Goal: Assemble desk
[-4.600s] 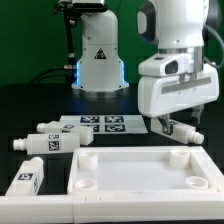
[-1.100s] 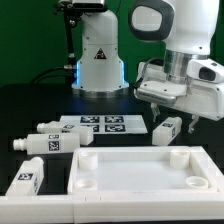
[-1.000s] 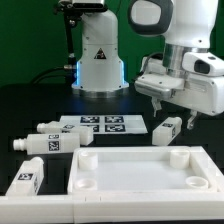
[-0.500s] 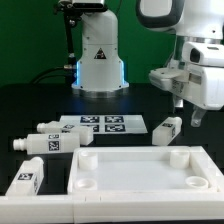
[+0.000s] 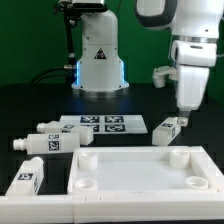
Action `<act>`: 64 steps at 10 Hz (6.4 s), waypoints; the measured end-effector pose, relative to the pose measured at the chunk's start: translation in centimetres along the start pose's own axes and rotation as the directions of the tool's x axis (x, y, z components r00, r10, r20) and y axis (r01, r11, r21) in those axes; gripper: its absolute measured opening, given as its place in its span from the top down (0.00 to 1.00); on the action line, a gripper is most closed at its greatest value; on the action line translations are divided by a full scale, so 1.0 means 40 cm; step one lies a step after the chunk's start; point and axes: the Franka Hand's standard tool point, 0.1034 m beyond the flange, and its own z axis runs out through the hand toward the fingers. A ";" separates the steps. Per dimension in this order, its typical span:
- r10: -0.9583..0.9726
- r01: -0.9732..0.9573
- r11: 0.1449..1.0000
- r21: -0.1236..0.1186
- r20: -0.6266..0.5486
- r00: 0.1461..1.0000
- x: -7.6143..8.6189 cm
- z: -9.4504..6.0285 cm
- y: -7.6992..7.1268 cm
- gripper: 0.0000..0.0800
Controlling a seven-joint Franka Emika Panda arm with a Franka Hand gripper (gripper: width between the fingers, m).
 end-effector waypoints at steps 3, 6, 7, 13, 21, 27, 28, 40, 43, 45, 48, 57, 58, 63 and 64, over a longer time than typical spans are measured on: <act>0.443 -0.443 0.896 0.026 0.012 0.896 -0.009 0.002 0.007 0.19; 0.585 -0.585 0.810 0.036 0.014 0.811 0.001 0.002 0.000 0.19; 0.632 -0.632 0.774 0.041 0.016 0.775 0.002 0.002 -0.001 0.19; 0.984 -0.987 0.141 0.078 0.096 0.148 -0.020 0.034 0.012 0.19; 0.849 -0.997 -0.031 0.073 0.528 0.013 -0.129 0.005 0.157 0.19; 0.595 -0.959 -0.277 0.065 0.795 -0.118 -0.059 0.017 0.122 0.19; 0.538 -0.961 -0.272 0.052 0.836 -0.107 -0.072 0.021 0.119 0.19; 0.385 -0.886 -0.464 -0.007 0.899 -0.209 -0.076 0.105 0.033 0.19; 0.379 -0.879 -0.476 0.000 0.902 -0.205 -0.075 0.105 0.033 0.34; 0.379 -0.879 -0.476 0.000 0.902 -0.205 -0.075 0.105 0.033 0.51; 0.427 -0.898 -0.439 0.021 0.884 -0.188 -0.077 0.067 0.065 0.64; 0.843 -0.936 -0.288 0.203 0.517 -0.147 -0.101 -0.149 0.265 0.64; 0.897 -0.954 -0.191 0.231 0.437 -0.073 -0.099 -0.196 0.311 0.64; 0.993 -0.955 -0.114 0.273 0.069 -0.099 -0.031 -0.217 0.342 0.64; 1.000 -0.974 -0.011 0.228 0.005 -0.010 -0.011 -0.228 0.354 0.64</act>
Offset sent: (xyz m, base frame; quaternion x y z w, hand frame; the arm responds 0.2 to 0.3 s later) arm 0.0026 0.0002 0.0048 -0.0008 -0.0105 0.0890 0.9960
